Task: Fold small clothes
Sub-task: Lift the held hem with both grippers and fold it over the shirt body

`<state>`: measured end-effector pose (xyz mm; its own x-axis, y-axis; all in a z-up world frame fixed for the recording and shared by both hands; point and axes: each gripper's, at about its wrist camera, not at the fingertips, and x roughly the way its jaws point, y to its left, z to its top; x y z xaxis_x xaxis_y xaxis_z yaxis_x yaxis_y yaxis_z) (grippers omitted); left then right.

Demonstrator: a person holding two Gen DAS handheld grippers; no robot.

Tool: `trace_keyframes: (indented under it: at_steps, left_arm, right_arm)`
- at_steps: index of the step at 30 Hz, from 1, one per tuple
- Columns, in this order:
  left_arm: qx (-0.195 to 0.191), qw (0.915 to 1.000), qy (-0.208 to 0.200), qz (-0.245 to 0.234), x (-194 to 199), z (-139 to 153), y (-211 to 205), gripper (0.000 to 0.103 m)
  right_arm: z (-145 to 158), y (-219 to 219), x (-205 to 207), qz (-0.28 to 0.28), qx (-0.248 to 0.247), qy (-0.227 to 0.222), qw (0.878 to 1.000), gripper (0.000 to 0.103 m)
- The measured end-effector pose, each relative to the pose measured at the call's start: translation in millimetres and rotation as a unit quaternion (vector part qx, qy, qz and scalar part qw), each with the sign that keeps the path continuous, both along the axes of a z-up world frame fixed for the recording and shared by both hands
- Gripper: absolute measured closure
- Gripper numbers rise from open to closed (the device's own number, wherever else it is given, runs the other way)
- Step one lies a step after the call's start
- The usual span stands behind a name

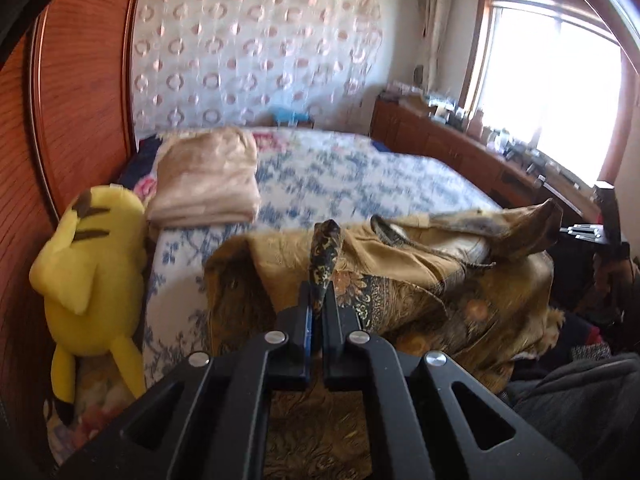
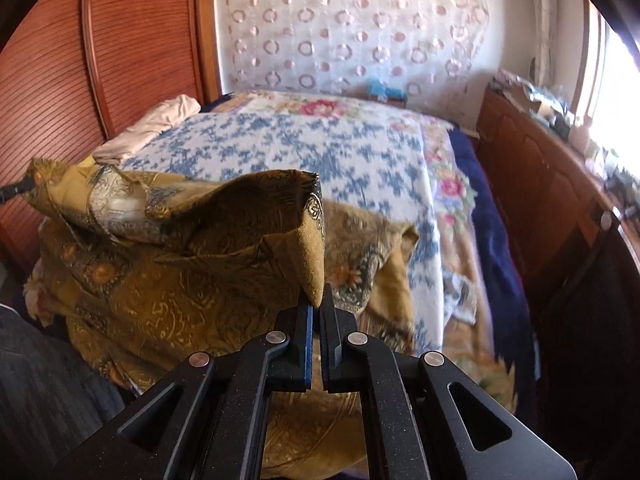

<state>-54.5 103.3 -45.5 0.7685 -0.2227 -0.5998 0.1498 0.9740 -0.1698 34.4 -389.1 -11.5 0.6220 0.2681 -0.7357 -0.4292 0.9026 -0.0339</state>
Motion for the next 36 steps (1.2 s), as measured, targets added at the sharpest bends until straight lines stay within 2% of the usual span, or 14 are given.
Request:
trace_keyframes:
  at_steps: [3,5,7,10,14,16,17,21,23,25,27,32,36]
  left_arm:
    - [0.003,0.9999,0.008,-0.005,-0.5,-4.4,-2.0,0.102]
    - [0.0,0.9998,0.006,-0.016,-1.1,-2.1,-2.5,0.098]
    - [0.008,0.9999,-0.002,-0.01,-3.0,2.4,-0.6,0.082]
    - [0.005,0.9999,-0.013,0.0,-4.5,10.0,7.0,0.066]
    - [0.015,0.9997,-0.016,0.013,2.1,16.8,14.2,0.063]
    - [0.017,0.9996,-0.014,0.016,8.0,17.2,16.1,0.062]
    - [0.018,0.9996,-0.013,0.017,11.0,16.7,16.1,0.061]
    - [0.018,0.9995,-0.011,0.024,25.6,13.1,17.5,0.056]
    - [0.018,0.9995,-0.01,0.025,31.2,10.6,17.6,0.053]
    - [0.023,0.9993,-0.007,0.027,41.1,6.9,17.6,0.05]
    - [0.027,0.9992,0.002,0.03,51.8,2.2,18.3,0.049]
    - [0.04,0.9982,0.024,0.038,80.2,-8.7,20.8,0.048]
    - [0.049,0.9969,0.045,0.042,95.1,-22.3,20.2,0.048]
  right_arm:
    - [-5.0,-0.5,0.0,0.0,-0.001,0.005,1.0,0.103]
    - [-5.7,0.5,-1.9,0.004,-0.005,0.004,1.0,0.103]
    - [-8.1,1.7,-2.7,0.003,-0.018,0.002,1.0,0.103]
    - [-13.5,-0.8,-1.3,-0.007,-0.039,0.003,0.999,0.103]
    - [-17.1,-10.0,-0.1,-0.02,-0.043,0.01,0.999,0.096]
    - [-16.4,-14.5,0.4,-0.029,-0.063,0.006,0.998,0.089]
    - [-14.7,-17.7,0.7,-0.036,-0.066,0.001,0.997,0.088]
    - [-5.1,-32.7,3.2,-0.056,-0.055,-0.009,0.997,0.082]
    - [0.8,-37.4,6.3,-0.067,-0.054,-0.019,0.996,0.075]
    - [8.7,-41.5,11.9,-0.072,-0.044,-0.029,0.996,0.06]
    - [13.4,-40.0,19.9,-0.07,-0.035,-0.037,0.996,0.053]
    - [17.5,-25.4,48.0,-0.05,-0.021,-0.048,0.997,0.049]
    - [6.5,-8.1,73.0,-0.041,-0.021,-0.039,0.998,0.046]
